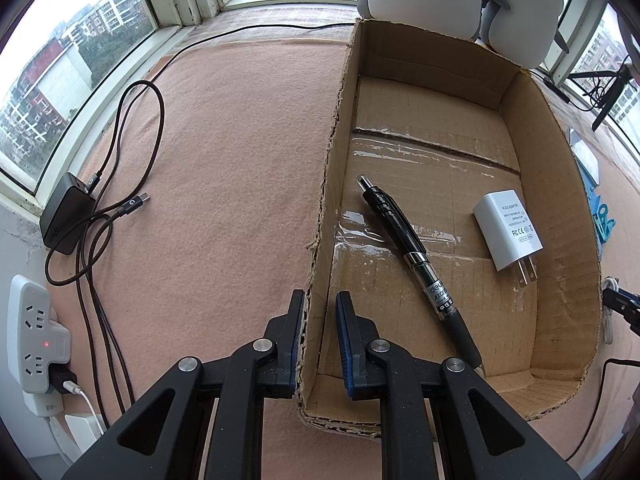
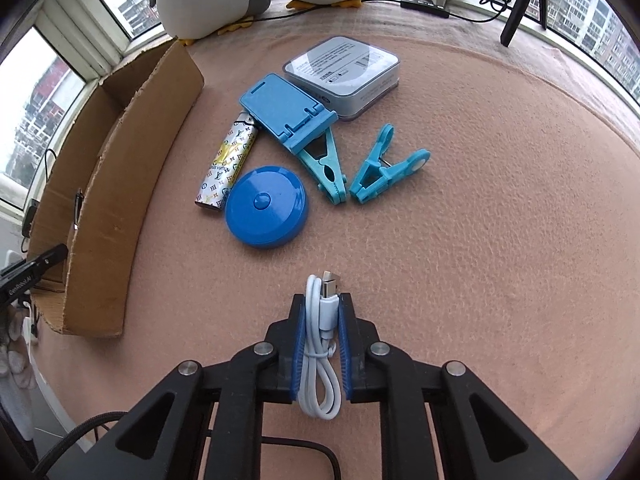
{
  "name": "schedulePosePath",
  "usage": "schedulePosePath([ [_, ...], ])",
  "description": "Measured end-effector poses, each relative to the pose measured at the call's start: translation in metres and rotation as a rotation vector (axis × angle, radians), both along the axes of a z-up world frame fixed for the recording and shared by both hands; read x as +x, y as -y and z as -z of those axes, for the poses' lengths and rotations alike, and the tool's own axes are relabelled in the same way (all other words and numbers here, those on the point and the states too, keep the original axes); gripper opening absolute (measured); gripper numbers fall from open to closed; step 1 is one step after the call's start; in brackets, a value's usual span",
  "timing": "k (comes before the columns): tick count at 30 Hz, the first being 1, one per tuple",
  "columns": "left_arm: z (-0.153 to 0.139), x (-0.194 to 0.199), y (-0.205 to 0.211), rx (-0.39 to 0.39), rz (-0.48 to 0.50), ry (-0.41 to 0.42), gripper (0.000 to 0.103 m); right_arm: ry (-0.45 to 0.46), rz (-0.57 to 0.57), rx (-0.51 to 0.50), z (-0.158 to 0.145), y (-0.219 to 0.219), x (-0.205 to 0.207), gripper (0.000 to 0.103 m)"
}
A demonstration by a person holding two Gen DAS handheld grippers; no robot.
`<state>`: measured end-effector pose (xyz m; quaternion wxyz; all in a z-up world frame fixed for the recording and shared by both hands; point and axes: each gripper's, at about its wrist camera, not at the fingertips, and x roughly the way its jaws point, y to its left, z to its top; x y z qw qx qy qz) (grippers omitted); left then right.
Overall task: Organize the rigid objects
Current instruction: 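Carry the white cable with the right gripper and release it into the box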
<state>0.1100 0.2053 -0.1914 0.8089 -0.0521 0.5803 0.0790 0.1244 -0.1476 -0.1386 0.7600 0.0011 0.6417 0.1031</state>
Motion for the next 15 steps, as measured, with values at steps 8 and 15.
schedulePosePath([
  [8,0.000,0.000,0.000,-0.001,0.000,0.000,0.015,0.061,-0.008,0.064,-0.029,0.003,0.004,0.013],
  [15,0.000,0.000,0.001,-0.001,0.001,0.000,0.015,0.138,-0.063,0.128,-0.063,-0.032,0.023,0.013],
])
